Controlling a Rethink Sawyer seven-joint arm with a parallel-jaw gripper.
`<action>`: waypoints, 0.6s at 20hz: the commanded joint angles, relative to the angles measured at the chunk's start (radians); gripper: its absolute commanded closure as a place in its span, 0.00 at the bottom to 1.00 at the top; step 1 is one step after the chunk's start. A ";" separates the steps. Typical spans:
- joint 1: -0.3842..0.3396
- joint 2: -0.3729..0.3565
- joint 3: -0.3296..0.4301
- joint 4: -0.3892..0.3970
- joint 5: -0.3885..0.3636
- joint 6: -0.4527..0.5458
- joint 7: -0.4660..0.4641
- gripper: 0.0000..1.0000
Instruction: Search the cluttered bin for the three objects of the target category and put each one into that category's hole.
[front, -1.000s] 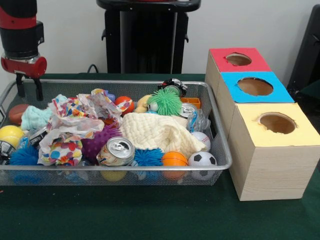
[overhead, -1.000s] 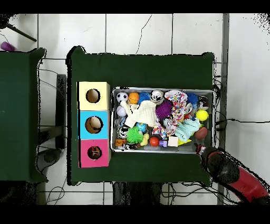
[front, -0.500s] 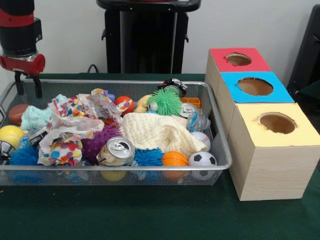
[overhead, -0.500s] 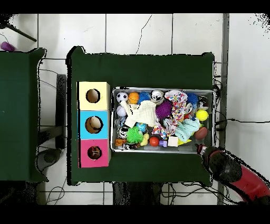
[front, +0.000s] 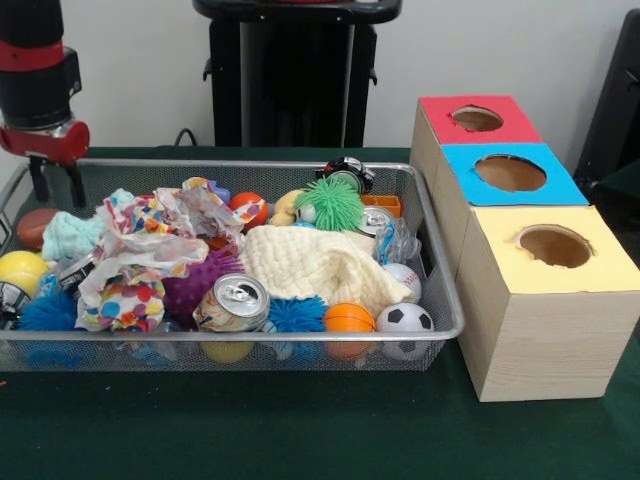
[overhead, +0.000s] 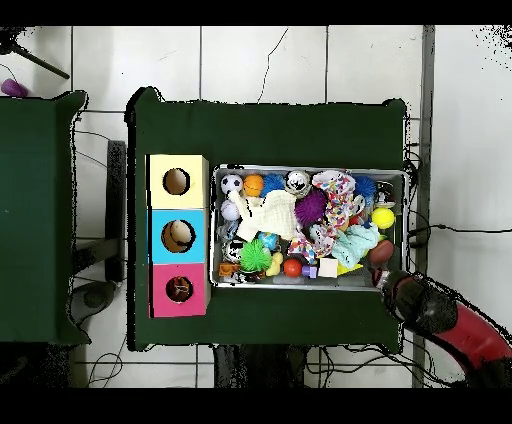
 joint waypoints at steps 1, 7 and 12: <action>0.000 0.090 0.091 -0.148 -0.003 0.047 -0.003 0.00; -0.010 0.108 0.106 -0.163 -0.010 0.046 -0.014 0.00; -0.011 0.119 0.119 -0.181 -0.031 0.061 -0.050 0.00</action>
